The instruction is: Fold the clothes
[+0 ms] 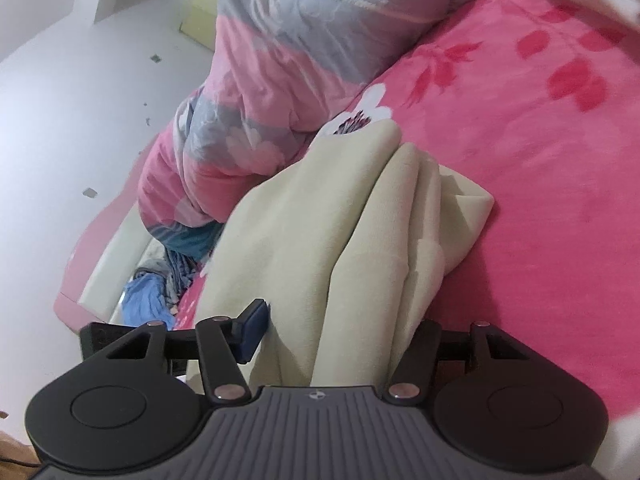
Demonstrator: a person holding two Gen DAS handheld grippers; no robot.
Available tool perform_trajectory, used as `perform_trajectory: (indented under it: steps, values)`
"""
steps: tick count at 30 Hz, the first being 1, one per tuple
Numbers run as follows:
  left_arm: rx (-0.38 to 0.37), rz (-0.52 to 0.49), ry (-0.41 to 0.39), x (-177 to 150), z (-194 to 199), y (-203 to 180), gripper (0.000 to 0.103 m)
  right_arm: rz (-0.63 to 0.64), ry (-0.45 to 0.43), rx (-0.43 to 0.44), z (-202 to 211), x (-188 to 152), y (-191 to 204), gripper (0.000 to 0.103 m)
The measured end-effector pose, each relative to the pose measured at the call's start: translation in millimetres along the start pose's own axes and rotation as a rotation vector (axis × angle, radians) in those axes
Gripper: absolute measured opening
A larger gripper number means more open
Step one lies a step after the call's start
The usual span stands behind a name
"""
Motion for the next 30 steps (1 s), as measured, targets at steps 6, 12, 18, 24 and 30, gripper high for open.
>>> perform_trajectory:
  steps: [6,12,18,24,30]
  values:
    - [0.096,0.064,-0.035,25.7,50.3,48.6,0.081,-0.002,0.063,0.022,-62.8,-18.1,44.1,0.060]
    - [0.244,0.058,-0.021,37.8,76.0,95.3,0.083,0.087,0.092,-0.060,-84.2,-27.8,58.8,0.065]
    - [0.324,-0.092,-0.157,53.2,114.3,73.7,0.084,-0.041,-0.079,-0.066,-18.1,-2.7,27.2,0.065]
    - [0.311,-0.266,-0.171,49.2,88.0,24.9,0.085,-0.094,-0.061,-0.081,-33.3,16.3,-5.7,0.052]
    - [0.432,-0.519,-0.130,16.0,47.5,6.0,0.089,-0.003,-0.067,-0.042,-59.5,24.5,-2.0,0.017]
Point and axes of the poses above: each gripper's, at about its wrist camera, not at the fingertips, and z roughly against the way its jaws point, y to its left, x to its top, the point moved 10 cm from there along -z, roughly the way its jaws point, and after that the axes turned 7 degrees about x, right-handed, at the moved point
